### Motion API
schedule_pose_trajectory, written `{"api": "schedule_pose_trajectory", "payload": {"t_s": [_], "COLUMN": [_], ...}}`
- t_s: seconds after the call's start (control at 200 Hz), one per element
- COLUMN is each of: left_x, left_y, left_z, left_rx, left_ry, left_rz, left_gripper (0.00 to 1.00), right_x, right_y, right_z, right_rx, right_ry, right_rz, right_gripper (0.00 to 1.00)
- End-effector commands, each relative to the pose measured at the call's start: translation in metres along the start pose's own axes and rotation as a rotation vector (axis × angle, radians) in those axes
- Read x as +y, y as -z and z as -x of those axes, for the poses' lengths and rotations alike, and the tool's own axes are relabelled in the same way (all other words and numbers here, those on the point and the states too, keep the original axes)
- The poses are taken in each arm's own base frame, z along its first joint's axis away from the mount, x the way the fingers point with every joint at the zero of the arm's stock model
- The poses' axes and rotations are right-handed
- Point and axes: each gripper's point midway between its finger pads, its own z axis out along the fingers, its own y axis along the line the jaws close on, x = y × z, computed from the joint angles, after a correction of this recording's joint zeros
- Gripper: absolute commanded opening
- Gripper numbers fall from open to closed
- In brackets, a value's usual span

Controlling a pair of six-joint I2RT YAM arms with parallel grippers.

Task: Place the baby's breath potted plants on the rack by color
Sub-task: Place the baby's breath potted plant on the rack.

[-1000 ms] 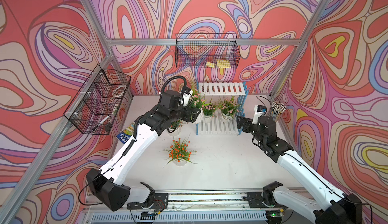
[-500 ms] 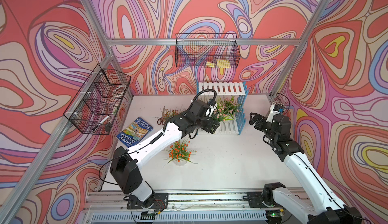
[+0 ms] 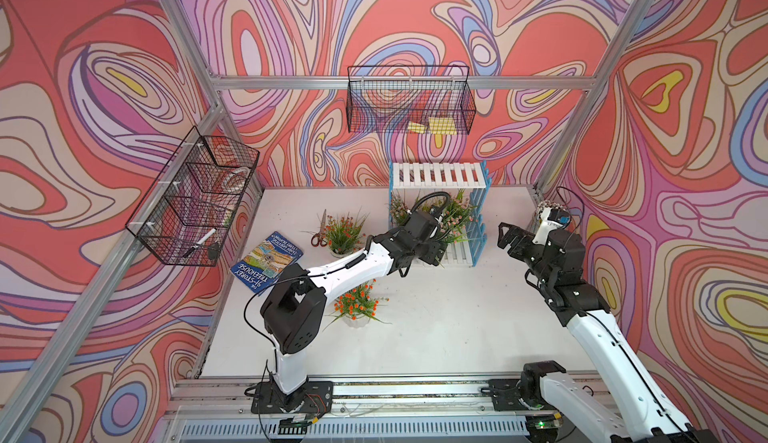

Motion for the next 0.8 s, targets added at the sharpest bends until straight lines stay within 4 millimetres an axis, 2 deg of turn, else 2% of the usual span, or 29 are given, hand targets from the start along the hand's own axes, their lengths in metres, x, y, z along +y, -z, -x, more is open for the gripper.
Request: {"api": "schedule_pose_trajectory", "payload": {"t_s": [0.0, 0.26, 0.796], "left_x": [-0.003, 0.000, 0.002], "left_y": [0.005, -0.018, -0.045], "left_z": [0.058, 0.056, 0.027], "left_rx": [-0.198, -0.187, -0.121], "left_ry": [0.069, 0.095, 0.098], "left_rz": [0.018, 0.055, 0.075], "left_gripper": [0.60, 0.60, 0.61], "right_x": [-0.004, -0.006, -0.006], "right_y": [0.003, 0.004, 0.001], "right_z": [0.000, -0.003, -0.010], "right_rx": [-0.002, 0.009, 0.024], "right_ry": [-0.001, 0.006, 0.007], "right_rz": [-0.014, -0.021, -0.012], "right_gripper": [0.98, 0.98, 0.98]}}
